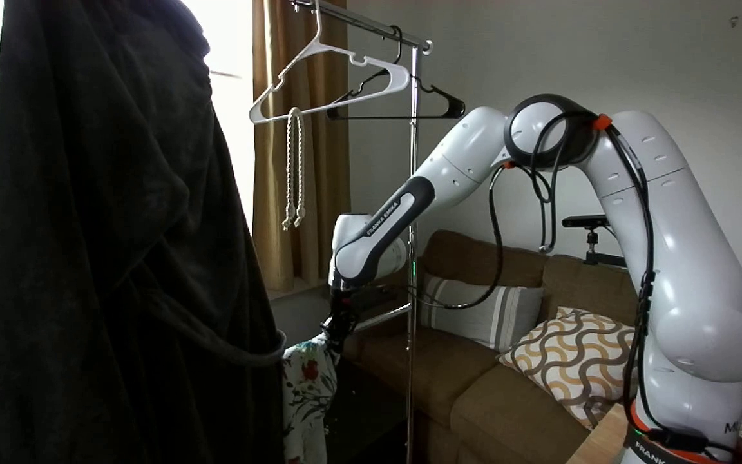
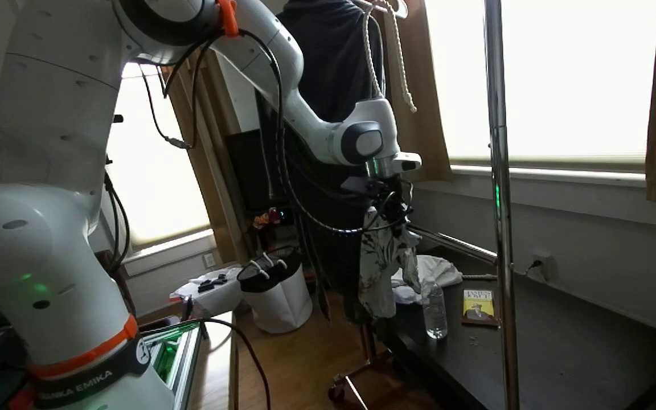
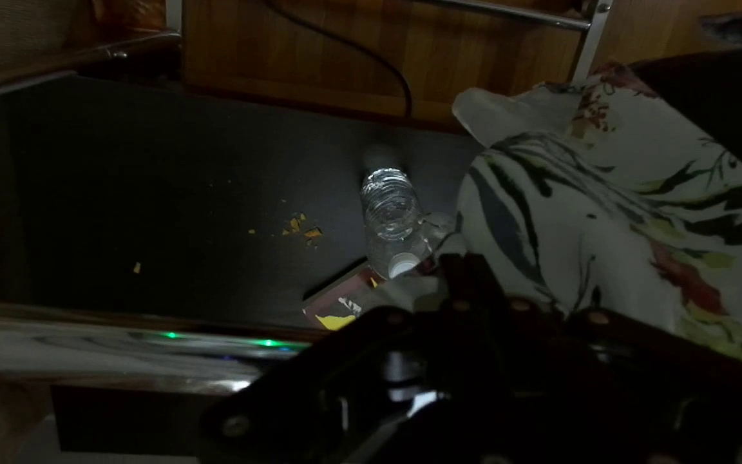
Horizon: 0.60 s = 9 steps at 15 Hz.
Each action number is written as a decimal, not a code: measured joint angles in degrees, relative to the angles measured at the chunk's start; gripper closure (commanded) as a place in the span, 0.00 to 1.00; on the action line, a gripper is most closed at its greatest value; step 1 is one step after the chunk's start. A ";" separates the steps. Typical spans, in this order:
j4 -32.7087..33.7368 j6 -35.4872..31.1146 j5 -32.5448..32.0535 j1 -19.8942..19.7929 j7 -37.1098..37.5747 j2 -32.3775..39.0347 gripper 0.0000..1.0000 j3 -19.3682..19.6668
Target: Move the white towel to the top rod
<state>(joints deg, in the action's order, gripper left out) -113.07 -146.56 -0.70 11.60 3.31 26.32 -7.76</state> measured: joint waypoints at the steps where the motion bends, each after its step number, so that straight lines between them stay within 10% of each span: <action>1: -0.91 -1.33 0.00 0.00 0.00 -0.63 0.99 -0.01; 9: -19.09 -24.09 -4.01 0.03 0.84 -20.43 0.99 1.48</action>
<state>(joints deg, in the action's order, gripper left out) -132.16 -170.65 -4.71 11.62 4.15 5.89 -6.28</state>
